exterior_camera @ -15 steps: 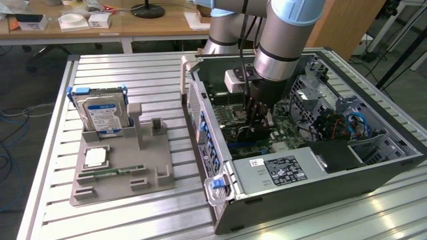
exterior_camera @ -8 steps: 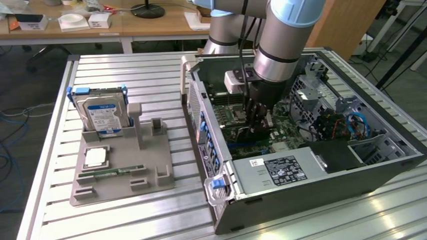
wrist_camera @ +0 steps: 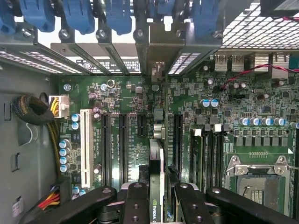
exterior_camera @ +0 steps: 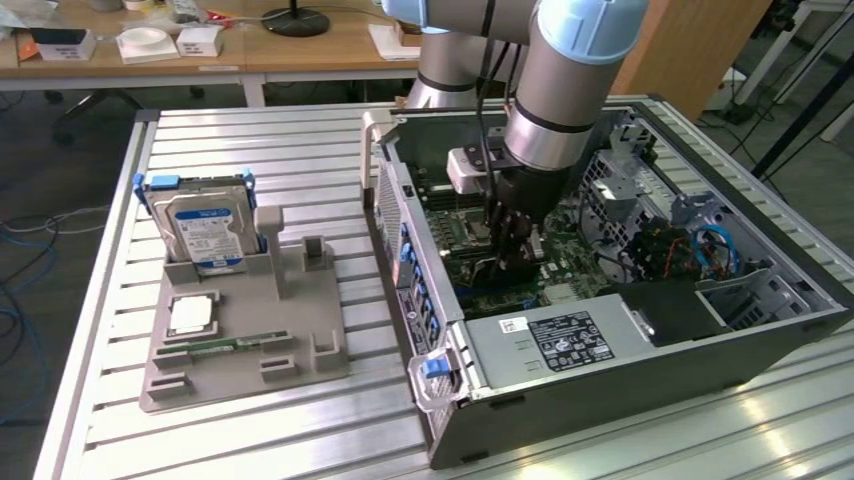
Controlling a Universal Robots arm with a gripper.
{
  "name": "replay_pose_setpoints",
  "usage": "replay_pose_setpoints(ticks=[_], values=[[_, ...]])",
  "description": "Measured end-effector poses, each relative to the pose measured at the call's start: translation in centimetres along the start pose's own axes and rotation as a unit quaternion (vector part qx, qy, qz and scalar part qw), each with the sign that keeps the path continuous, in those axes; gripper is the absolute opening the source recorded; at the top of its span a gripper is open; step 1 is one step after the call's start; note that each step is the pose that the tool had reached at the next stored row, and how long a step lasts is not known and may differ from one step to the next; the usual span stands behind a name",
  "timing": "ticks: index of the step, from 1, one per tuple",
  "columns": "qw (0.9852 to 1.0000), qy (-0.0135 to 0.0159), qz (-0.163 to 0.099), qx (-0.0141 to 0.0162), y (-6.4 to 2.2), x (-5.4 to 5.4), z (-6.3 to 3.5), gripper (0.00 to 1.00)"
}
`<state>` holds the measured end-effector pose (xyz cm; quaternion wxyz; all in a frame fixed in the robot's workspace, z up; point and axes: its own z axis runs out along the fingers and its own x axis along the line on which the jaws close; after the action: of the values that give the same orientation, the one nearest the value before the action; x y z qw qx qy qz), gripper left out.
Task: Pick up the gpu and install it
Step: 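Insert the gpu into the slot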
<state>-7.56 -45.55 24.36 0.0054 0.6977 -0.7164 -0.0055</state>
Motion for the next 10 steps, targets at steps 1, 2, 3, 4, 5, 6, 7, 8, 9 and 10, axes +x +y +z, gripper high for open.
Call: replay_pose_setpoints(ticks=[1,2,3,4,5,6,7,8,9,10], values=[[1.0000,0.0001,0.000,-0.0001,0.00,0.00,0.00,0.26],[1.0000,0.0000,0.000,0.0000,0.00,0.00,0.00,0.26],[1.0000,0.0000,0.000,0.0000,0.01,0.00,0.01,0.26],[1.0000,0.0000,0.000,0.0000,0.01,0.00,0.01,0.26],[1.0000,0.0000,0.000,0.0000,0.01,0.00,0.01,0.26],[1.0000,0.0000,0.000,0.0000,0.01,0.00,0.01,0.26],[1.0000,0.0000,0.000,0.0000,0.01,0.00,0.01,0.26],[1.0000,0.0000,0.000,0.0000,0.01,0.00,0.01,0.26],[1.0000,-0.0001,0.000,0.0000,0.01,0.00,0.01,0.26],[1.0000,-0.0009,0.000,-0.0001,0.03,-0.02,0.06,0.27]])
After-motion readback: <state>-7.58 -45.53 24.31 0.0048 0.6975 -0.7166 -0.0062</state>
